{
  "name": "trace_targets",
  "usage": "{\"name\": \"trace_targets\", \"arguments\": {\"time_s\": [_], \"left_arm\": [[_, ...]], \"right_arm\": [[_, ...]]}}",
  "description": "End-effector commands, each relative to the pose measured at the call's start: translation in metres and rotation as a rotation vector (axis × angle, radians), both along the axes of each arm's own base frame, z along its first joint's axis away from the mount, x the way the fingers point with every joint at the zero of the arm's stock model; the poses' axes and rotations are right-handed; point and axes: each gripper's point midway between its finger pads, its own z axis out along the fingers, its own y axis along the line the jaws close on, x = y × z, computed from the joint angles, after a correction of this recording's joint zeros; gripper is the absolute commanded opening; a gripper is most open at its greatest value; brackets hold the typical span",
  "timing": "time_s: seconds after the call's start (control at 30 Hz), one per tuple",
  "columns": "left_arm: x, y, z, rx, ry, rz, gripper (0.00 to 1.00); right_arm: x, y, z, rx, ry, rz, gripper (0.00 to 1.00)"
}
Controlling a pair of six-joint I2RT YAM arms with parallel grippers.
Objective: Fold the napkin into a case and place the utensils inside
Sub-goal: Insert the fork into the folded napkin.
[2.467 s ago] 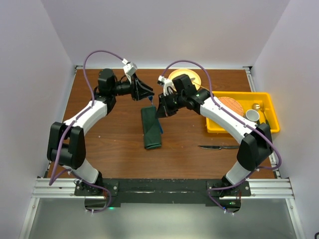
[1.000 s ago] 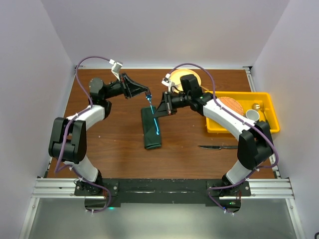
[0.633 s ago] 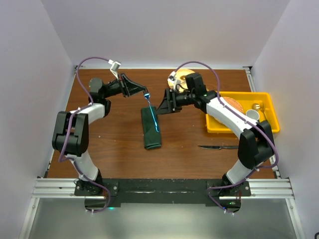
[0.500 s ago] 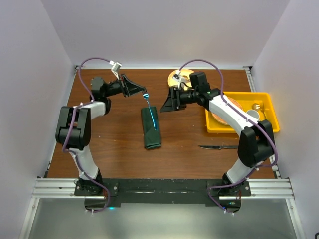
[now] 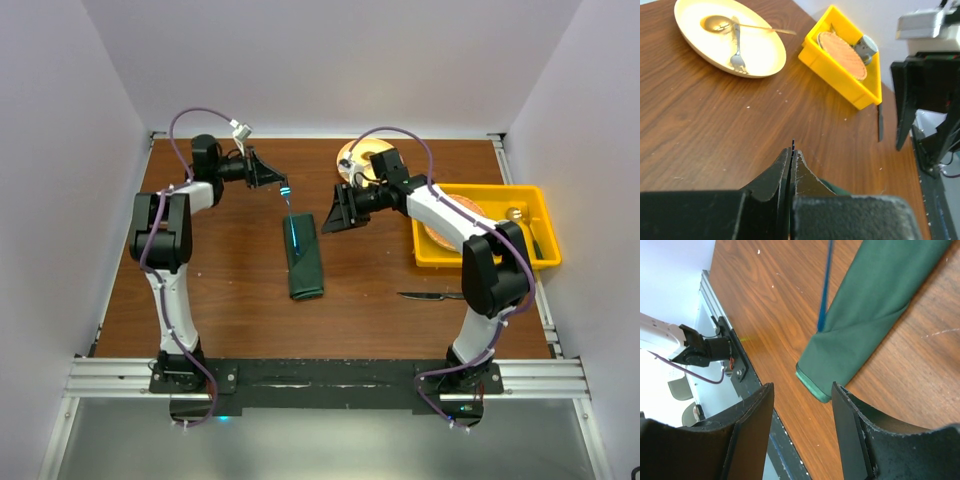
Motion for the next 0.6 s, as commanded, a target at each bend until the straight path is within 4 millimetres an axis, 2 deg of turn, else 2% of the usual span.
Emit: {"name": "trace_targets", "arguments": {"time_s": [0.0, 0.23, 0.57], "left_arm": [[0.005, 0.008, -0.022, 0.056, -0.034, -0.027, 0.0], [0.004, 0.007, -0.039, 0.056, 0.0, -0.034, 0.0], [-0.015, 0.004, -0.049, 0.026, 0.064, -0.053, 0.0]], "right_arm": [[0.01, 0.003, 0.017, 0.039, -0.052, 0.026, 0.53], [0.012, 0.002, 0.014, 0.043, -0.037, 0.026, 0.53], [0.012, 0.002, 0.007, 0.04, -0.018, 0.031, 0.53]]}}
